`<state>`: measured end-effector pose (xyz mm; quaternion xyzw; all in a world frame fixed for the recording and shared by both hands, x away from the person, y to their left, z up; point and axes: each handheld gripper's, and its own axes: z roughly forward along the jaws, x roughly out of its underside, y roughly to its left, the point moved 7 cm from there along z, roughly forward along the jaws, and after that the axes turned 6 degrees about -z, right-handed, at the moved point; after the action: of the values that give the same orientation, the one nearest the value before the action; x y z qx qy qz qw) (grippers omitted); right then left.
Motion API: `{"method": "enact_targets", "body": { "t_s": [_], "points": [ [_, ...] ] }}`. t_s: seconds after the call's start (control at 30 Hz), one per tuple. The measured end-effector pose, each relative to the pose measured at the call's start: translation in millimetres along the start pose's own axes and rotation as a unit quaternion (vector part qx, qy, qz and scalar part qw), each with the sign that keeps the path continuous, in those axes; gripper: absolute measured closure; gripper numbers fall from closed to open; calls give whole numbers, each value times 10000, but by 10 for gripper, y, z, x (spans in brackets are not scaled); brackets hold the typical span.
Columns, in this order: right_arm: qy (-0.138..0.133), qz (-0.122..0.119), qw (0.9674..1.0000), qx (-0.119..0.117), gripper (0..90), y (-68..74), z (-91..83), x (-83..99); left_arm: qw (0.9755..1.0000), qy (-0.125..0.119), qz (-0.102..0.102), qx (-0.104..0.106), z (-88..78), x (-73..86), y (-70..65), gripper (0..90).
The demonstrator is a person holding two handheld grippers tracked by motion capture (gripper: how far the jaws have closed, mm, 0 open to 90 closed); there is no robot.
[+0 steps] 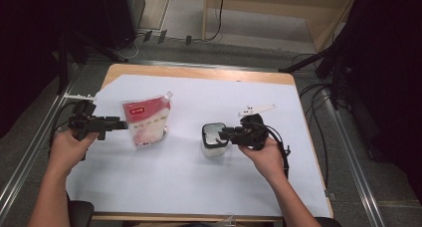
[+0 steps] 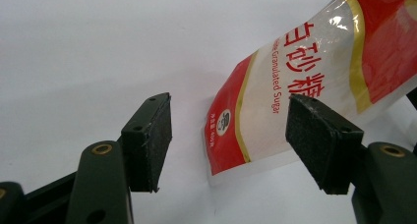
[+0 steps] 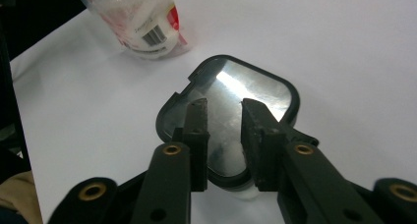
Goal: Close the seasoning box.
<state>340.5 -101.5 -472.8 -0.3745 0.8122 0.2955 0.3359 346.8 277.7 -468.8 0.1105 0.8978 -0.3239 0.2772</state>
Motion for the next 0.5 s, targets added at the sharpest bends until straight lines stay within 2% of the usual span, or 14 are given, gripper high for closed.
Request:
{"method": "enact_targets", "body": {
  "t_s": [0.17,0.27,0.37,0.5],
  "points": [
    [-197,115,9997,103,632,-115,-101,10,10000,4,12,-10,1,-8,14,349],
    [-307,142,9993,131,585,-181,-146,26,10000,-21,-48,-16,3,-14,11,349],
    [-373,91,9990,247,560,-259,-193,56,10000,-43,-59,-26,3,-17,14,348],
    [-458,196,9982,344,535,-365,-261,87,10000,-38,-25,-51,-2,-20,30,348]
  ]
}}
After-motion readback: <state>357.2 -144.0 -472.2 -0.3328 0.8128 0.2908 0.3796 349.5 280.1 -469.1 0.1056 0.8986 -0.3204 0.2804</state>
